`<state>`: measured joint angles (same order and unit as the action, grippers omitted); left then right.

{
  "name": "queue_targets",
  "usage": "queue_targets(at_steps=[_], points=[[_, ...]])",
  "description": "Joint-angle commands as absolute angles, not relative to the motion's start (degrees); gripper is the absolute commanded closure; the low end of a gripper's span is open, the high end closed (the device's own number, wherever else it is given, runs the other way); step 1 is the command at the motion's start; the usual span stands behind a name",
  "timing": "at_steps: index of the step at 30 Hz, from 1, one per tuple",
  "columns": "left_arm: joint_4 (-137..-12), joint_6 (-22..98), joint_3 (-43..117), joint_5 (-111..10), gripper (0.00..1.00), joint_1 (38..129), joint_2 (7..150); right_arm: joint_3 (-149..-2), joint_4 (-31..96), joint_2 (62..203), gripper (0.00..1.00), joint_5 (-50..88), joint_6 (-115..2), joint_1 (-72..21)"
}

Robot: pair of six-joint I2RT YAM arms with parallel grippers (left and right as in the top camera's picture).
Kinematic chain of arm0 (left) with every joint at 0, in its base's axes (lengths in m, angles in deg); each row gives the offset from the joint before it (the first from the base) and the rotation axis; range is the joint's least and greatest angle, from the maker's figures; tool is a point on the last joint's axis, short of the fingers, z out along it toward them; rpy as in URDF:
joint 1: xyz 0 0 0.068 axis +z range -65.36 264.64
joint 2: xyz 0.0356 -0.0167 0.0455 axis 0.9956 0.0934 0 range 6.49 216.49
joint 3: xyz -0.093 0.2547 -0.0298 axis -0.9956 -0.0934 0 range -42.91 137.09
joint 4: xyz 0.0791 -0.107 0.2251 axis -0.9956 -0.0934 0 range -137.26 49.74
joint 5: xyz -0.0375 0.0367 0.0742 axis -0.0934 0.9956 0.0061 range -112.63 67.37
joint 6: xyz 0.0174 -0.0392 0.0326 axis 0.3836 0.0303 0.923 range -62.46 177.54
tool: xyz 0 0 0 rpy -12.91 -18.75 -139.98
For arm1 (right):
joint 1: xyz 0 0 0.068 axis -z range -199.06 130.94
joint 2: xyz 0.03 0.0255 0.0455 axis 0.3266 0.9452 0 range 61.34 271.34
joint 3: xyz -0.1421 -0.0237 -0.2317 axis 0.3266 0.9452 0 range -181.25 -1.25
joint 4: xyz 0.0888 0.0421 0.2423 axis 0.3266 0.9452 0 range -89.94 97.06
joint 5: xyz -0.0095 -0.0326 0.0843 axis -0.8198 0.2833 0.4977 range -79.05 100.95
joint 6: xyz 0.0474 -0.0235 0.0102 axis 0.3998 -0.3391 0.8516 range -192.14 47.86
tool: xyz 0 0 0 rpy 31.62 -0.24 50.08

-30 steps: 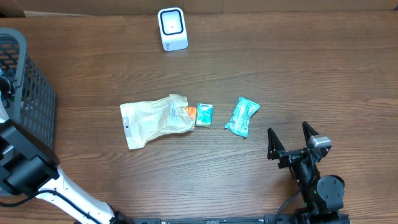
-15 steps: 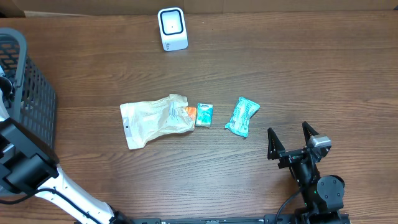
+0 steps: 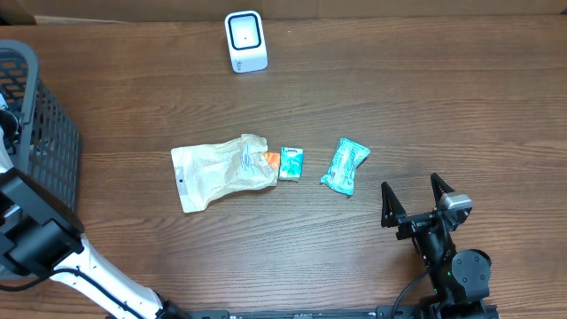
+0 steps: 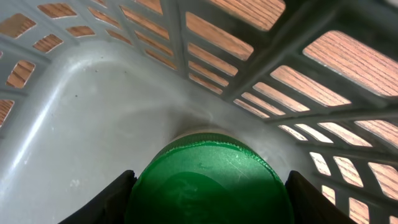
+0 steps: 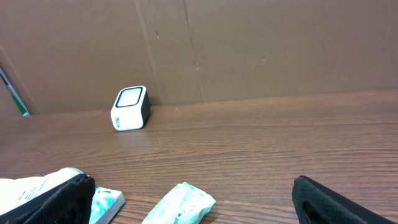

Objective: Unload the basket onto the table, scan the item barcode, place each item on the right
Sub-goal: 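Lower the left gripper into the basket and grasp the green-lidded jar, then lift the green-lidded jar out and set it down behind the wipes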

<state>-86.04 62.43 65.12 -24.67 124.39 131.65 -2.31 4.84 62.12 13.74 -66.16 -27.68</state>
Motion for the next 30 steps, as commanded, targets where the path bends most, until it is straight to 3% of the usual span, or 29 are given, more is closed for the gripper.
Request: queue_targets(at_steps=[1,9,26,30], points=[[-88.33,60.09,64.94,-24.98,0.61,124.04,131.89,-1.7,4.64,61.5,0.0,14.04,-65.99,-27.38],[-91.65,55.74,64.99,-23.05,0.64,124.11,125.29,-1.7,4.64,61.5,0.0,14.04,-65.99,-27.38],[-96.16,52.33,64.99,-23.21,0.63,124.11,97.29,-1.7,4.64,61.5,0.0,14.04,-65.99,-27.38],[-96.07,50.91,64.99,-27.78,0.63,123.93,90.97,-1.7,4.64,61.5,0.0,14.04,-65.99,-27.38]])
